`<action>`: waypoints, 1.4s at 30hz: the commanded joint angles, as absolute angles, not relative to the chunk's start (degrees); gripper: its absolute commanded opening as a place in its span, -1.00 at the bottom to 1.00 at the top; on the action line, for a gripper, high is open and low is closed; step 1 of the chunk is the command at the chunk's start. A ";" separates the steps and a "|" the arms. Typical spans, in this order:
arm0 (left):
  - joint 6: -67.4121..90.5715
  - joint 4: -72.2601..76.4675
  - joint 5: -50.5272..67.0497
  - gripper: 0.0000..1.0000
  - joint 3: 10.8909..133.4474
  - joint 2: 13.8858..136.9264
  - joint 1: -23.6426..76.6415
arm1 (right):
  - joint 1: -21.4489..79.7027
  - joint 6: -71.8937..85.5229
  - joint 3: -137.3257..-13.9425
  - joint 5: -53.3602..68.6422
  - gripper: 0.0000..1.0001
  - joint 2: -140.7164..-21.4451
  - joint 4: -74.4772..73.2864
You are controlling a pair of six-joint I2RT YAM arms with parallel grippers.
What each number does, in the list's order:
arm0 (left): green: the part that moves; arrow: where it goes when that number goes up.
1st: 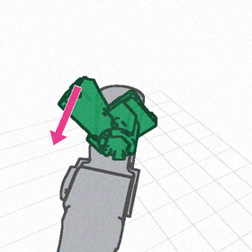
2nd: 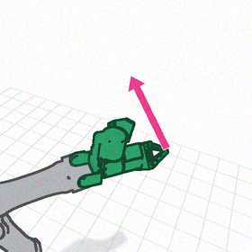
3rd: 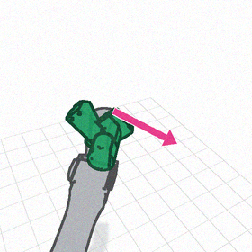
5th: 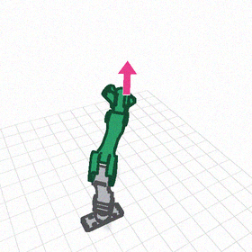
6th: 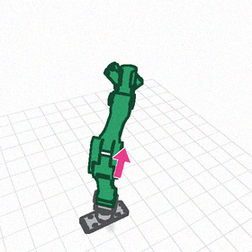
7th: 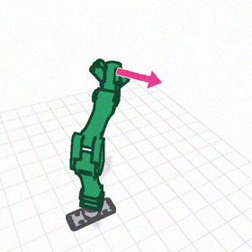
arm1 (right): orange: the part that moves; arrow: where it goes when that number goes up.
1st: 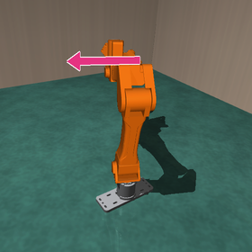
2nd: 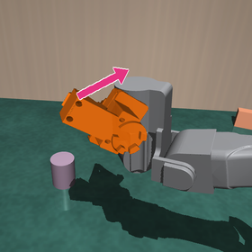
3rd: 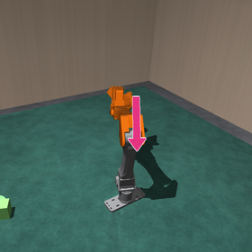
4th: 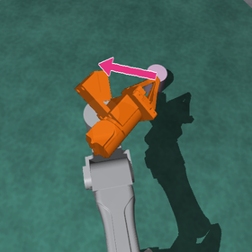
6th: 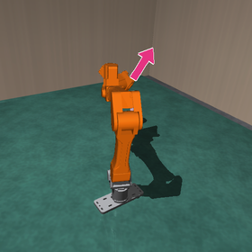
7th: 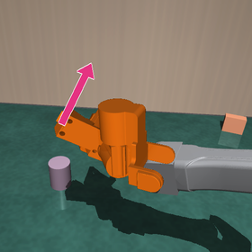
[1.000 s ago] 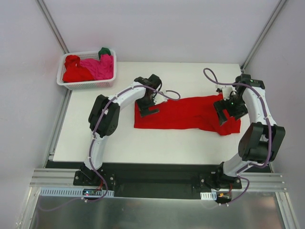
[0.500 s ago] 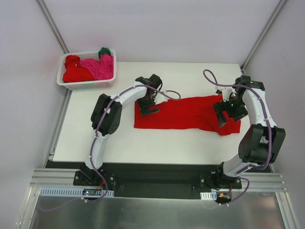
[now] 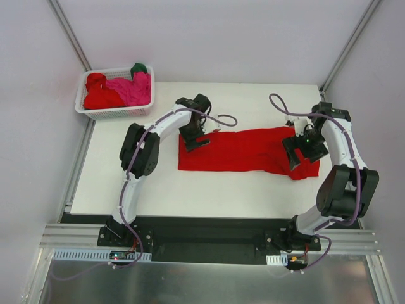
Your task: Fold and stack the t-shirts
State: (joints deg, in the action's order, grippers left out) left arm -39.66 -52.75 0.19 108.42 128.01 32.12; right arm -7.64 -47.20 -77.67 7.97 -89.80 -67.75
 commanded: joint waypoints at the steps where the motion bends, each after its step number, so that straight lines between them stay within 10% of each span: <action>1: -39.02 -56.25 3.51 0.72 110.83 129.37 31.29 | -8.00 -47.02 -77.08 9.32 1.00 -87.10 -68.91; 18: -38.85 -56.78 3.25 0.12 111.80 130.17 31.64 | -7.91 -47.02 -76.38 9.84 1.00 -87.45 -68.47; 42: -38.23 -58.18 3.34 -0.10 114.87 132.63 31.20 | -7.91 -47.02 -75.41 10.28 1.00 -87.01 -68.55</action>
State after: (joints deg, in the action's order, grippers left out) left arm -38.33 -56.14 2.55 112.57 132.99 31.11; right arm -7.64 -47.20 -75.40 8.71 -88.86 -67.75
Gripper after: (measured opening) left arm 0.441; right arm 0.996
